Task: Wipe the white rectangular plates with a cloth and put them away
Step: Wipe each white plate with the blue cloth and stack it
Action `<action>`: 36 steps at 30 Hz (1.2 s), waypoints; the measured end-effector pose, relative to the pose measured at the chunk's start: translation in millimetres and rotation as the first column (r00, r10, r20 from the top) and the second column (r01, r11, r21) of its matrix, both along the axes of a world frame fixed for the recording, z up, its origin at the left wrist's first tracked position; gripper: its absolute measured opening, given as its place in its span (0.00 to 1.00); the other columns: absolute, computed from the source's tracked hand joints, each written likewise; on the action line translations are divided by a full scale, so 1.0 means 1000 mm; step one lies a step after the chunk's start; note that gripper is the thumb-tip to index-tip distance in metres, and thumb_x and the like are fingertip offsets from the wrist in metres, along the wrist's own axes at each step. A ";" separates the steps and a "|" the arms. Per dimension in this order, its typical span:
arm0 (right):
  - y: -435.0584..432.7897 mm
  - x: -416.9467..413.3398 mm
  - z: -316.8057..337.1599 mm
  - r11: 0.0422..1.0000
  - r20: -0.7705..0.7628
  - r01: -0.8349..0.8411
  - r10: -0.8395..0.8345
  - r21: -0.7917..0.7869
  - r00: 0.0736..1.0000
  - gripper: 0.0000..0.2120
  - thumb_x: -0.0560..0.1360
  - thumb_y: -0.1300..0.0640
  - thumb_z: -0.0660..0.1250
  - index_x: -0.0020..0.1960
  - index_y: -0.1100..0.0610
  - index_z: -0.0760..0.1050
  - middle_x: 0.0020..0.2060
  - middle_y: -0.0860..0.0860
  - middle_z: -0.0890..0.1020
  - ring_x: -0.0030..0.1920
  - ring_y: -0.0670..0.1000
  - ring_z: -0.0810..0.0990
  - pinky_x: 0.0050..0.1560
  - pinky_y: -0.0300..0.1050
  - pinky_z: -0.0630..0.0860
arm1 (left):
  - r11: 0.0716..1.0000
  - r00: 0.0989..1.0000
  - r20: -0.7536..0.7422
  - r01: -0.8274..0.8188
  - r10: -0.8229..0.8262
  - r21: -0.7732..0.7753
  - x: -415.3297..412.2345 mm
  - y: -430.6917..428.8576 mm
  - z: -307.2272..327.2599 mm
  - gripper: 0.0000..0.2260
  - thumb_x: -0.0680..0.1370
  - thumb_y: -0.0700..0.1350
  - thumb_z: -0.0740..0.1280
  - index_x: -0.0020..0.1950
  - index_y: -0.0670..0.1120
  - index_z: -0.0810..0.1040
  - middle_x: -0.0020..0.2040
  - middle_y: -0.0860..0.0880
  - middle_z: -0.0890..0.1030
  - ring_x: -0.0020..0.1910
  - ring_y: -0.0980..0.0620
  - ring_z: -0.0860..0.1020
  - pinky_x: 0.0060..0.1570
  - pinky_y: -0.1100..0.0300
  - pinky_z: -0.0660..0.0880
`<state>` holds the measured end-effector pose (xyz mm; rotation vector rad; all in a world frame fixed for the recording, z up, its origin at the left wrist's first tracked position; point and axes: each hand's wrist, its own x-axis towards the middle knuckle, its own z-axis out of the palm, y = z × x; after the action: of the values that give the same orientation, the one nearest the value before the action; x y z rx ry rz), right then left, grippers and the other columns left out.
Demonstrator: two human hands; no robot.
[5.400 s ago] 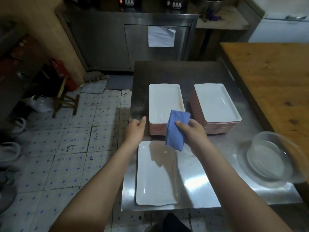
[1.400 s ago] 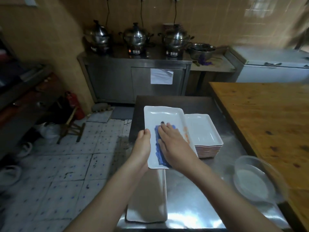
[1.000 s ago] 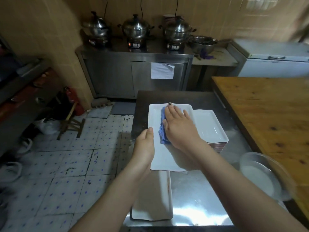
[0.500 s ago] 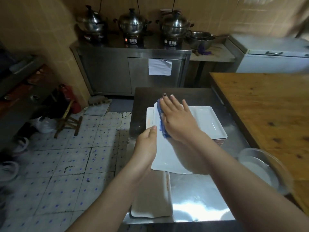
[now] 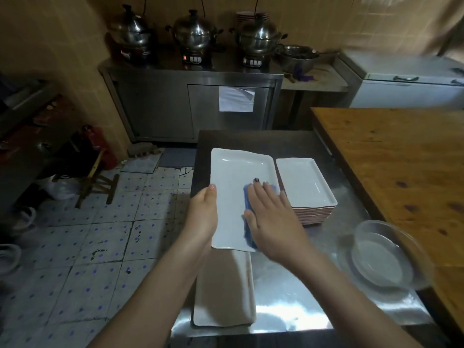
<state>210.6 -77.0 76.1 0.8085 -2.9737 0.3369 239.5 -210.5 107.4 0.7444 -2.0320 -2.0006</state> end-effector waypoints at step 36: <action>-0.027 0.016 0.015 0.994 -0.005 -0.107 0.107 -0.012 0.994 0.28 0.81 0.46 0.43 0.78 0.52 0.39 0.77 0.47 0.41 0.75 0.44 0.35 0.70 0.52 0.30 | 1.000 1.000 -0.010 0.024 -0.024 0.010 0.005 -0.001 0.004 0.12 0.82 0.48 0.55 0.48 0.50 0.76 0.43 0.50 0.80 0.47 0.48 0.79 0.51 0.54 0.74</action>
<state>226.3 -104.3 91.2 0.9685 -2.9281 0.3573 244.6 -211.8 111.7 0.7140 -2.0362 -2.0253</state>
